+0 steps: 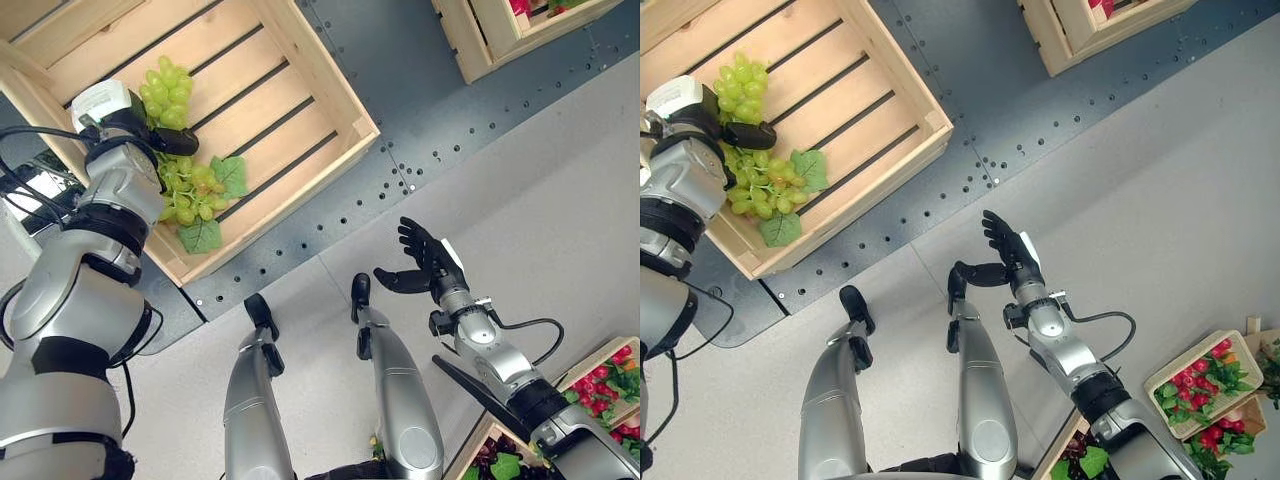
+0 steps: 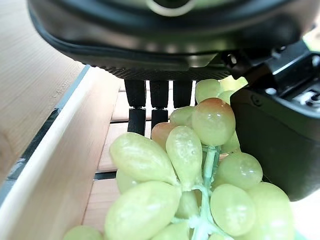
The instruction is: Pick up the fruits from the basket on one side to the basket on the other side
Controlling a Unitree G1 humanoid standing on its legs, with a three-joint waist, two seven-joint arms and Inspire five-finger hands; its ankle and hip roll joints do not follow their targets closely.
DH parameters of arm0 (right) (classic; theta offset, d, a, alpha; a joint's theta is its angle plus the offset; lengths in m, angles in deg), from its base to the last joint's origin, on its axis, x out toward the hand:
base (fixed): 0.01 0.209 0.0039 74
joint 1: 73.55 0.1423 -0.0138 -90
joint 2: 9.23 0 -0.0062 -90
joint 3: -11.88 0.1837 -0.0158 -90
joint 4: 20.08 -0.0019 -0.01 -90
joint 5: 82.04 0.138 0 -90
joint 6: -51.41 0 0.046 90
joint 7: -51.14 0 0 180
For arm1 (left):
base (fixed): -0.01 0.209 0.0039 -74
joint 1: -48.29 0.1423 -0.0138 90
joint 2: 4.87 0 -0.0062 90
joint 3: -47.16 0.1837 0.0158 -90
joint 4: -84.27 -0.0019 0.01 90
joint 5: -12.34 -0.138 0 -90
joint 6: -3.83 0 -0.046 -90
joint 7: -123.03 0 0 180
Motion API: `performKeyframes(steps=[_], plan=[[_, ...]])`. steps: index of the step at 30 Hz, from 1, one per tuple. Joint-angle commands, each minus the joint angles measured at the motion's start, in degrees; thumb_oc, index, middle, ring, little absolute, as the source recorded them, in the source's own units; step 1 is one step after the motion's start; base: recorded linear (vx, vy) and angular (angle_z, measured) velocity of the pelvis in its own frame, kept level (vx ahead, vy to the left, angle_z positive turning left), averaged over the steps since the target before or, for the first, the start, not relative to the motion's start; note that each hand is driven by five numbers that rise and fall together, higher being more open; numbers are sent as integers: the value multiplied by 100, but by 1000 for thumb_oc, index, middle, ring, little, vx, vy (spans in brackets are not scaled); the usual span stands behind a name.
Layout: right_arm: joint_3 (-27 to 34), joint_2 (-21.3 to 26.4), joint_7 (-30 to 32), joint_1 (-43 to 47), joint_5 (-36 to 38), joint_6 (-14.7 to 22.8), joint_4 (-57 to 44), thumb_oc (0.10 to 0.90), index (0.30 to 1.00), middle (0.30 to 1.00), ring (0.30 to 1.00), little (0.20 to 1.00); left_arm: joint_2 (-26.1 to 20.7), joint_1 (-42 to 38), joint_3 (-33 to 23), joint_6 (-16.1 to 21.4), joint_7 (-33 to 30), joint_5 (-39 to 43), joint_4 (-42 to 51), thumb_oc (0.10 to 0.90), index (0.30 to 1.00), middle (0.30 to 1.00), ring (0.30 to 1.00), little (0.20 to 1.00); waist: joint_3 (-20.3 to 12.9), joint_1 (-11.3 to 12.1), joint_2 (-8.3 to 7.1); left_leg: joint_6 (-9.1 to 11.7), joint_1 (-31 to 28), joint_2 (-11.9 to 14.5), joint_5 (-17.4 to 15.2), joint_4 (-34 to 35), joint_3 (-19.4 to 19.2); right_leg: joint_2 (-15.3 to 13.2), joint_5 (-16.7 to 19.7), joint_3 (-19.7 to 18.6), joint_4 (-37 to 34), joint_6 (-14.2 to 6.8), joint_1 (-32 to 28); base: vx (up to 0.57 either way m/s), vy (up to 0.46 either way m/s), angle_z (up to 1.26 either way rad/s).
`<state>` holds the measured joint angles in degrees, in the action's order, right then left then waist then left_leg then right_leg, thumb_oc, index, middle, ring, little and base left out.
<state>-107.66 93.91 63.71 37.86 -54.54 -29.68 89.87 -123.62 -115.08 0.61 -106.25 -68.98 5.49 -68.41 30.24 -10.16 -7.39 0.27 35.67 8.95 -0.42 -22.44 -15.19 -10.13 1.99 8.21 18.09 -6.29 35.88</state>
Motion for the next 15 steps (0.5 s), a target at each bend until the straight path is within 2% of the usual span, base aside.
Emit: performKeyframes(steps=[1,2,3,5,8,10,15], plan=[[538,228,392,-295,4,496,-533,800,900,900,900,900,-253,299,-601,547,-1082,490,184,400,300,300,300,300,-45,80,214,20,-605,-333,-706,230,-186,144,-610,98,308,69,-307,0,0,0],[550,212,383,-349,-19,528,-546,800,900,900,900,900,-261,359,-723,724,-1337,890,272,400,300,300,300,300,-45,91,226,23,-668,-340,-713,242,-182,136,-622,97,305,70,-365,0,0,0],[551,209,383,-357,-22,528,-548,800,900,900,900,900,-258,377,-761,745,-1360,922,288,400,300,300,300,300,-45,93,228,22,-681,-340,-714,243,-181,134,-627,99,305,69,-378,-3,-42,-6],[563,114,415,-477,-116,561,-572,800,900,900,900,900,-175,613,-1345,1274,-1758,1662,536,400,300,300,300,300,-45,158,263,13,-908,-357,-743,265,-166,97,-684,122,302,69,-603,-2,-59,-4],[587,18,422,-559,-235,552,-635,800,900,900,900,900,-26,924,-1855,1757,-1996,2175,873,400,300,300,300,300,-45,208,298,17,-1210,-378,-768,339,-144,52,-747,149,260,72,-904,-11,-46,5],[597,-39,414,-614,-362,535,-669,800,900,900,900,900,86,1157,-2163,1990,-2007,2495,1146,400,300,300,300,300,-45,247,337,20,-1508,-403,-769,423,-123,15,-780,168,206,70,-1188,-6,-32,4],[642,-63,296,-723,-574,593,-748,800,900,900,900,900,261,1564,-2522,2499,-1836,3052,1670,400,300,300,300,300,-45,291,451,28,-2184,-462,-734,697,-111,-73,-793,231,-53,46,-1869,0,-24,4]])
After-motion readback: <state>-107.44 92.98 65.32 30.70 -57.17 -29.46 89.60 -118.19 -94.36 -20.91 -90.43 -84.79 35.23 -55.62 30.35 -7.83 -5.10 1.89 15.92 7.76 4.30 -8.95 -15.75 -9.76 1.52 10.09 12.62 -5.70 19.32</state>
